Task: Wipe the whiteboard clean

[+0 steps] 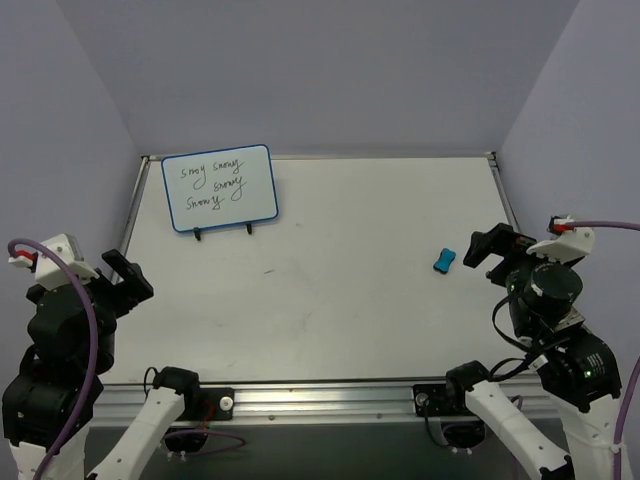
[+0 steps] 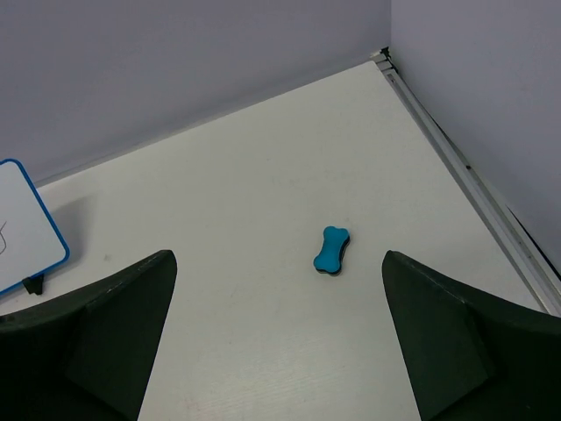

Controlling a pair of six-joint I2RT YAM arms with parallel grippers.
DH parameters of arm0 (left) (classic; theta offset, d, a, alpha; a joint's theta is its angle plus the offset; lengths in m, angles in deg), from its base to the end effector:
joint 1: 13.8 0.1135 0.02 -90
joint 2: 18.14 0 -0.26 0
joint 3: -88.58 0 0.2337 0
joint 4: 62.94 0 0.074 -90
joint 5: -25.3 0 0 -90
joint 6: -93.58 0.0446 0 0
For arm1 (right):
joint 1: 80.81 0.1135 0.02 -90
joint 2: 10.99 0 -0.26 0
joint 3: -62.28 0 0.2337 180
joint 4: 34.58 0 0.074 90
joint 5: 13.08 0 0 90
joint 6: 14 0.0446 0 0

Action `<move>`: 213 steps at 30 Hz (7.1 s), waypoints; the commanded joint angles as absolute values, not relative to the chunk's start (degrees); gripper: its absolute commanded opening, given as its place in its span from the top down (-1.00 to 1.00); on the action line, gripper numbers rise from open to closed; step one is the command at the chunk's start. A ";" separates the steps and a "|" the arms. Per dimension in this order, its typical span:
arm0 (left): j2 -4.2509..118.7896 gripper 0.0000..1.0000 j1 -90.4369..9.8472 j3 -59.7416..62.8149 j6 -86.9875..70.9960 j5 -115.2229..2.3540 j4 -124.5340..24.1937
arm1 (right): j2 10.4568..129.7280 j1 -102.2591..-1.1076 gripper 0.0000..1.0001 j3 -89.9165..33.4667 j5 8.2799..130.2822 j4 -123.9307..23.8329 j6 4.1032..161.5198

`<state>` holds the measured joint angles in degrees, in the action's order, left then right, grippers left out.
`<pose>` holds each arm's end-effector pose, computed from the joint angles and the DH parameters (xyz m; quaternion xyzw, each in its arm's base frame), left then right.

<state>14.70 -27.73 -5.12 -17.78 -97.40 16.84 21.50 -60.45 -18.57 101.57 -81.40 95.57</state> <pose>0.0260 0.0184 0.4225 -0.2139 0.7686 0.0492 0.6010 0.0725 0.0071 0.4309 0.1482 0.6825 0.0991 0.7088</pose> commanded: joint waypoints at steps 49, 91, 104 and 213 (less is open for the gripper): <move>104.46 -0.88 11.52 -33.34 -5.91 -17.94 -36.55 | 25.58 -58.31 -1.00 -6.21 72.71 -60.00 96.83; 137.78 -0.42 12.40 -50.04 -62.94 16.25 -109.67 | 31.90 -55.24 -1.00 -5.68 67.69 -57.01 93.40; 138.22 0.50 11.43 -51.36 -66.37 17.04 -112.75 | 31.64 -55.06 -1.00 -5.50 68.40 -57.01 92.96; 105.62 0.95 14.86 6.72 -51.28 7.20 -138.42 | 24.95 -53.04 -1.00 -1.64 72.87 -54.90 93.22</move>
<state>110.15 14.74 5.35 -56.64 5.74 -122.08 22.90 -53.54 -1.98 71.14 -58.10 92.53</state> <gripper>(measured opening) 0.130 0.996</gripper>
